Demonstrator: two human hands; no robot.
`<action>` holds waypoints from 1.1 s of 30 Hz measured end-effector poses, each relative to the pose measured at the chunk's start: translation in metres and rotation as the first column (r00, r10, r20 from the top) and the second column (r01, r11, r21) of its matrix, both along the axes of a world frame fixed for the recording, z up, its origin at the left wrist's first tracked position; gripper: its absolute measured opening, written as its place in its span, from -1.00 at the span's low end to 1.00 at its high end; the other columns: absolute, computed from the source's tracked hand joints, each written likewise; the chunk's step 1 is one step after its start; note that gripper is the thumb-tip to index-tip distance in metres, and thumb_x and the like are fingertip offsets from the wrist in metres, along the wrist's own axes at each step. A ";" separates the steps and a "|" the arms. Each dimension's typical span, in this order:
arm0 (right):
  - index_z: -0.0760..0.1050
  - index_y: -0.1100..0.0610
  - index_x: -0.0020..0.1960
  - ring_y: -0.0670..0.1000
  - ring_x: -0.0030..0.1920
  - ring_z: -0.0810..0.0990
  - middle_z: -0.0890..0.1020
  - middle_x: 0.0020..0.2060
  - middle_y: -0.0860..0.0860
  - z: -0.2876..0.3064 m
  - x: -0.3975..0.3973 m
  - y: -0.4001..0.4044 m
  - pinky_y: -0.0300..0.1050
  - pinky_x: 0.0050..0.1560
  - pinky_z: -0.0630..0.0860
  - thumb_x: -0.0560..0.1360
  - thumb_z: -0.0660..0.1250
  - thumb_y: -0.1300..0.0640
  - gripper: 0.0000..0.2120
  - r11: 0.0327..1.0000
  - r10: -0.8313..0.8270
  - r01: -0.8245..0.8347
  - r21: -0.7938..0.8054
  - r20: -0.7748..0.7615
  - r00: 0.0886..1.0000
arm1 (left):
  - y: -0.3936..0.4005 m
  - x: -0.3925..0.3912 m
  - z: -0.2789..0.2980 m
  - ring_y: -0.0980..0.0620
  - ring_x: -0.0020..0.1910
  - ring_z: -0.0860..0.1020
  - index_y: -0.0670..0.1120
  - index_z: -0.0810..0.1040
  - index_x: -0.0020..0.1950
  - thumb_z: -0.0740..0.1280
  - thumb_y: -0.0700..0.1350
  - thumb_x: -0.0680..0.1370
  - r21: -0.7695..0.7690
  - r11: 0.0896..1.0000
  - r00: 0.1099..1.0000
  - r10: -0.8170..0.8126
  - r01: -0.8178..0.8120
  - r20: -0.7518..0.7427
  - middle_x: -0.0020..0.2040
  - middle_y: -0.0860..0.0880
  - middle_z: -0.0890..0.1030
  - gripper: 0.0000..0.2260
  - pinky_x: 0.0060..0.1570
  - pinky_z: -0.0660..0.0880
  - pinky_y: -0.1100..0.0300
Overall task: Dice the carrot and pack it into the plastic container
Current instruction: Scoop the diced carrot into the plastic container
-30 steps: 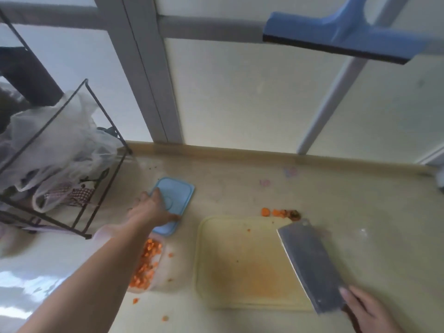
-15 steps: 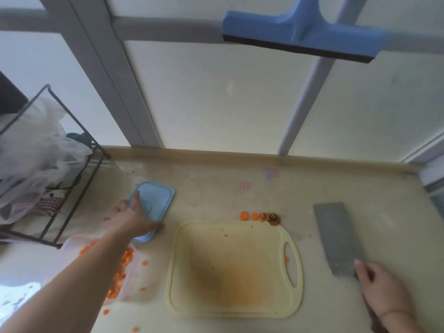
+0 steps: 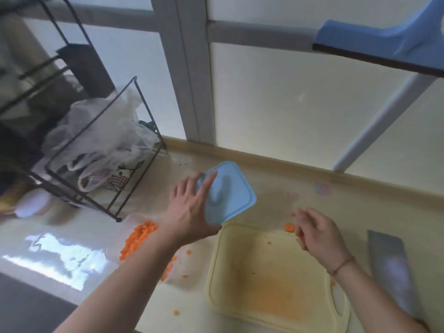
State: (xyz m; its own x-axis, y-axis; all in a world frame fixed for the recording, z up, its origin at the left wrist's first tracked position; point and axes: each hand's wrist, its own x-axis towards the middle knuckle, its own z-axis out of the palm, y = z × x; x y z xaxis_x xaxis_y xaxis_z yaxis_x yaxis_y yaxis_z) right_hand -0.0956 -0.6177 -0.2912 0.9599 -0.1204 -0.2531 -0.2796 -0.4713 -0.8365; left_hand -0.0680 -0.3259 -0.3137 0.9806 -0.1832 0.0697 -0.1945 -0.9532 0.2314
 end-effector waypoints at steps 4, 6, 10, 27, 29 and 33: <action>0.47 -0.03 0.10 0.07 -0.55 0.47 0.58 -0.44 0.14 0.023 0.025 0.089 -0.24 -0.55 0.29 0.56 -0.10 -0.34 -0.47 0.892 0.168 0.011 0.451 -0.355 0.920 | 0.034 -0.027 -0.004 -0.27 0.30 0.38 0.05 0.11 0.58 0.57 0.20 0.14 0.101 0.987 0.929 -0.150 0.122 0.339 0.43 -0.19 0.32 0.11 0.27 0.34 -0.18; 0.44 0.08 0.11 0.09 -0.50 0.54 0.66 -0.32 0.20 0.028 0.027 0.118 -0.24 -0.56 0.32 0.57 -0.08 -0.33 -0.44 0.829 0.221 0.069 0.555 -0.438 0.871 | 0.051 -0.037 -0.005 -0.24 0.28 0.36 0.04 0.16 0.55 0.59 0.13 0.19 0.128 0.984 0.851 -0.172 0.124 0.496 0.42 -0.18 0.31 0.03 0.23 0.32 -0.19; 0.42 0.19 -0.12 0.01 -0.52 0.59 0.59 -0.37 0.19 0.027 0.023 0.171 -0.29 -0.62 0.42 0.58 0.24 0.11 -0.83 0.690 0.177 0.273 0.671 -0.521 0.835 | 0.097 -0.056 -0.009 -0.22 0.35 0.34 0.01 0.14 0.53 0.57 0.28 0.33 0.062 0.989 0.779 -0.146 0.137 0.610 0.44 -0.18 0.29 -0.05 0.34 0.30 -0.20; 0.20 -0.10 0.47 -0.03 -0.35 0.56 0.55 -0.41 -0.12 -0.036 -0.034 0.229 -0.15 -0.16 0.51 0.53 0.32 0.11 -0.44 0.859 0.485 -0.483 -0.168 -0.036 0.874 | 0.156 -0.138 -0.039 0.14 -0.25 0.49 0.23 0.60 -0.02 0.43 -0.16 0.57 -0.758 0.326 0.699 0.677 -0.565 -0.230 -0.22 0.15 0.62 -0.76 -0.24 0.41 0.29; 0.17 -0.02 0.50 -0.06 -0.33 0.48 0.47 -0.45 -0.12 -0.038 -0.036 0.232 -0.15 -0.13 0.46 0.55 0.29 0.11 -0.43 0.840 0.499 -0.497 -0.217 -0.050 0.865 | 0.157 -0.141 -0.044 0.16 -0.21 0.49 0.25 0.57 -0.01 0.44 -0.17 0.56 -0.754 0.331 0.687 0.694 -0.568 -0.213 -0.17 0.14 0.61 -0.72 -0.18 0.42 0.20; 0.22 -0.01 0.47 -0.15 -0.39 0.48 0.50 -0.54 -0.11 -0.038 -0.041 0.233 -0.22 -0.23 0.43 0.53 0.31 0.09 -0.45 0.873 0.436 -0.437 -0.217 -0.053 0.898 | 0.158 -0.143 -0.049 0.17 -0.16 0.51 0.26 0.56 -0.03 0.43 -0.20 0.57 -0.769 0.303 0.684 0.693 -0.562 -0.227 -0.11 0.11 0.62 -0.69 -0.13 0.43 0.21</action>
State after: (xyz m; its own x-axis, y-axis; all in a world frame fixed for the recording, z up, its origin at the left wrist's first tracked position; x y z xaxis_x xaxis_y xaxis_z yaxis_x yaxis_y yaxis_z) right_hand -0.1368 -0.3843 -0.3290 0.9271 0.2587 -0.2711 -0.0045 -0.7157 -0.6984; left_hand -0.2109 -0.1675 -0.3630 0.7415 0.6698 -0.0404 0.2956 -0.2721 0.9158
